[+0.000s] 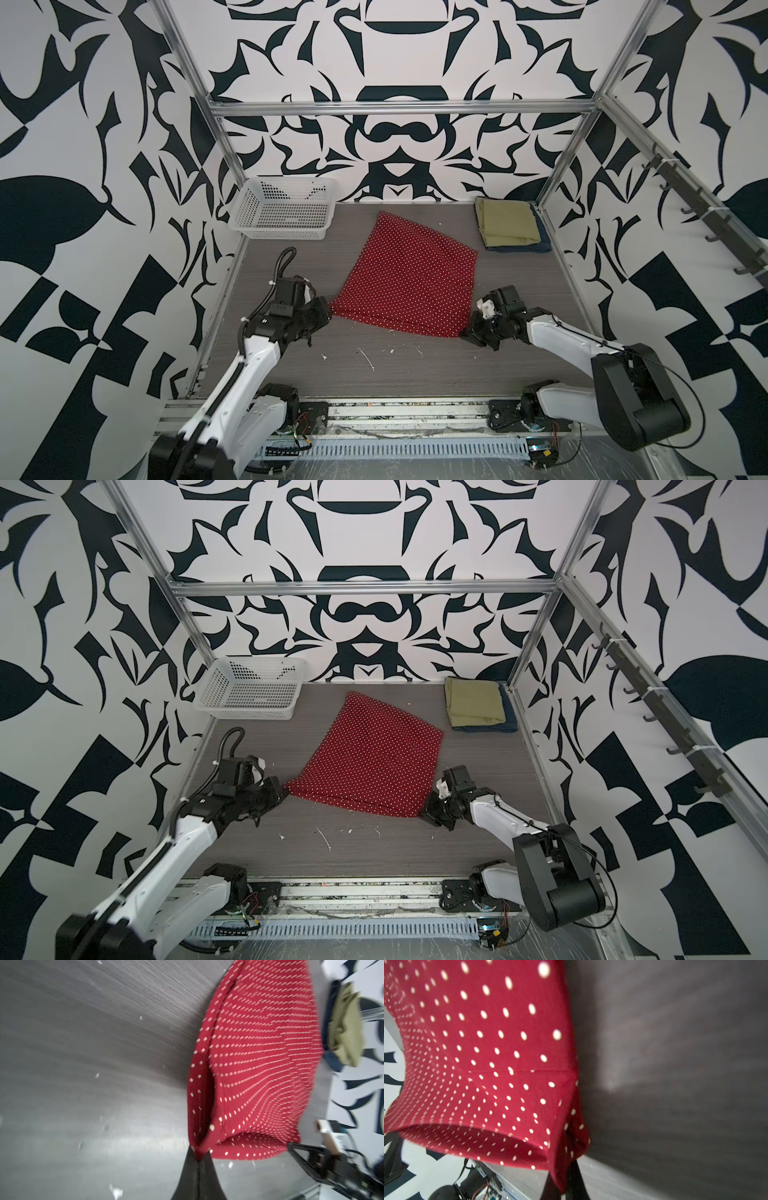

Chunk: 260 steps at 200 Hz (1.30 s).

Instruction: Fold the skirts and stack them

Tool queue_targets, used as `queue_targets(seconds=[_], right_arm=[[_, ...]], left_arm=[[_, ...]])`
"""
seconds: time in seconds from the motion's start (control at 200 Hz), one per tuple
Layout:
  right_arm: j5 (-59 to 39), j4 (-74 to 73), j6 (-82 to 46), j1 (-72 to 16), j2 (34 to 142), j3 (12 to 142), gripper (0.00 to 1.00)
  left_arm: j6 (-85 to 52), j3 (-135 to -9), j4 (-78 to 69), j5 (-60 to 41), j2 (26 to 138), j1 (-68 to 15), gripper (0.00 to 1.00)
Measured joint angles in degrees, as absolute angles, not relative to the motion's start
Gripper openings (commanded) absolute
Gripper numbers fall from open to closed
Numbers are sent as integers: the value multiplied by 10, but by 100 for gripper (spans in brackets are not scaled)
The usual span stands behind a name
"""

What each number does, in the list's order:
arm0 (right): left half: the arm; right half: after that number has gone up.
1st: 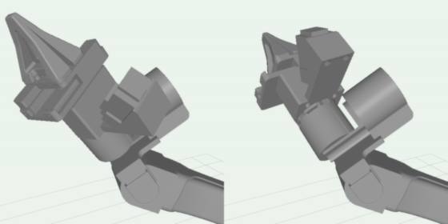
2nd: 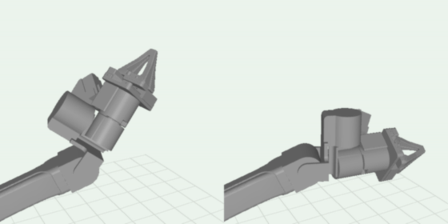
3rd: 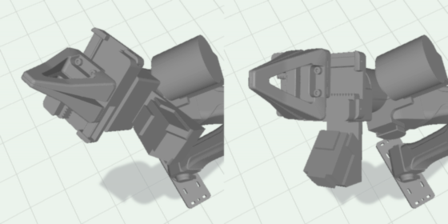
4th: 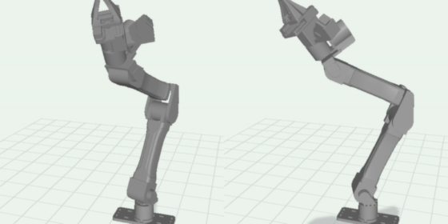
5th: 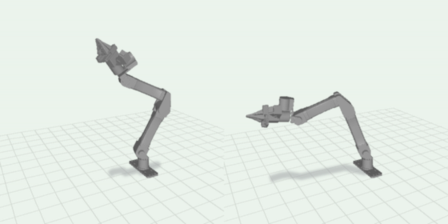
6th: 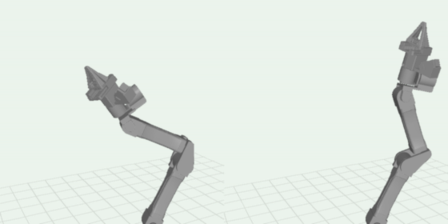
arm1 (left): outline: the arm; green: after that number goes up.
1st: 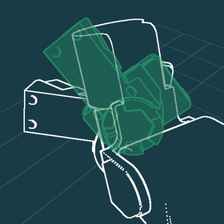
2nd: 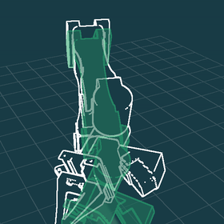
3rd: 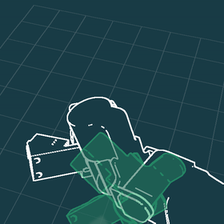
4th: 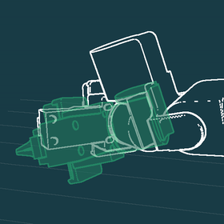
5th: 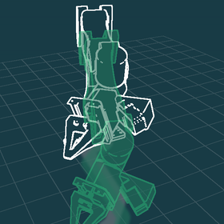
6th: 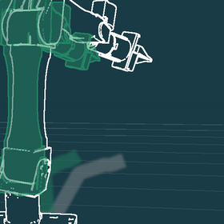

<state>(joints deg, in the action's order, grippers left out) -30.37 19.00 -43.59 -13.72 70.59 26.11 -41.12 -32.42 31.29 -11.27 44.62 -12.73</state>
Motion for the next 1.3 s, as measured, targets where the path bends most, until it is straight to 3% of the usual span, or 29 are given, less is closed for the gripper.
queue_targets(seconds=[0.11,0.19,0.44,0.75,1.3], right_arm=[[-316,241,-430,-137,669,281,0],[-320,272,-423,-135,649,316,0],[-312,300,-406,-82,651,439,0],[-300,289,-390,-60,782,591,0],[-318,206,-393,-31,983,694,0]], left_arm=[[-434,-330,338,-108,309,-141,0],[-433,-359,352,-100,303,-142,0],[-376,-472,302,-91,508,-142,0],[-274,-636,247,-76,720,-141,0],[-132,-830,247,-56,975,-126,0]])
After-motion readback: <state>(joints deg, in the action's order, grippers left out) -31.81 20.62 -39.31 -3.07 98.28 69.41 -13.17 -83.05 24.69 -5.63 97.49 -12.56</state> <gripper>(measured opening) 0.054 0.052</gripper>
